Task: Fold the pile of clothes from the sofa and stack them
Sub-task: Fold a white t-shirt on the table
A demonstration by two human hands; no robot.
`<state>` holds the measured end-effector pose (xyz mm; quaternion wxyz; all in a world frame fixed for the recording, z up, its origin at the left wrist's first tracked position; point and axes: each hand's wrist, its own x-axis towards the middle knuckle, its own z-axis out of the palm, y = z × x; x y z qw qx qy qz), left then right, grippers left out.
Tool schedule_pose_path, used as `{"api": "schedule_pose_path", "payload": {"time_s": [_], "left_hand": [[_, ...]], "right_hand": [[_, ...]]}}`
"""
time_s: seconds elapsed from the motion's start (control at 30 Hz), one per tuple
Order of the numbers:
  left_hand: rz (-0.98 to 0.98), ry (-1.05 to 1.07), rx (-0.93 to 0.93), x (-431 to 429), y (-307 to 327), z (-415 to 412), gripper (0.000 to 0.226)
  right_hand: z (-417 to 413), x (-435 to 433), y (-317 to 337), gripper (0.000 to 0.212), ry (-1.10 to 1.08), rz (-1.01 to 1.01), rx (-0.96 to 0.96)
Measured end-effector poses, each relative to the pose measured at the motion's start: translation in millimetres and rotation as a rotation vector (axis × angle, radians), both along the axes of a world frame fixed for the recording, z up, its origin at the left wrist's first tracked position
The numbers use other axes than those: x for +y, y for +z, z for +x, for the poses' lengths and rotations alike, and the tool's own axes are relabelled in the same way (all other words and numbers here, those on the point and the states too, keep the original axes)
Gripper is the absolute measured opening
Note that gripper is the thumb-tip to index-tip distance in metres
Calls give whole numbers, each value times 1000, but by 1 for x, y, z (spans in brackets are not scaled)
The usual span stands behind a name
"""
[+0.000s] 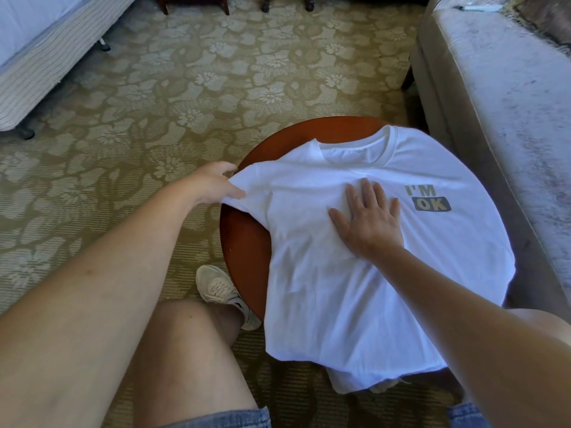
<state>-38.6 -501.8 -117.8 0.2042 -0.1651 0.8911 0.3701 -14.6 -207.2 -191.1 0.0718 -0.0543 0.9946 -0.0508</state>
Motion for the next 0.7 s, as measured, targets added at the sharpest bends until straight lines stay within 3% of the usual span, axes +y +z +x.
{"api": "schedule_pose_path", "payload": {"time_s": [0.2, 0.3, 0.43, 0.5, 0.57, 0.7], "left_hand": [[344, 272, 504, 9, 4, -1, 25], [255, 276, 598, 19, 6, -5, 25], [-277, -83, 490, 0, -4, -6, 27], [-463, -134, 421, -7, 3, -10, 36], [-461, -78, 381, -8, 13, -15, 53], [-104, -11, 123, -12, 9, -10, 67]], "right_hand": [[0, 0, -1, 75, -3, 11, 19], [0, 0, 0, 75, 0, 16, 16], [0, 0, 0, 76, -6, 10, 7], [0, -1, 0, 77, -4, 12, 12], [-1, -1, -1, 76, -4, 16, 13], [0, -1, -1, 77, -6, 15, 13]]}}
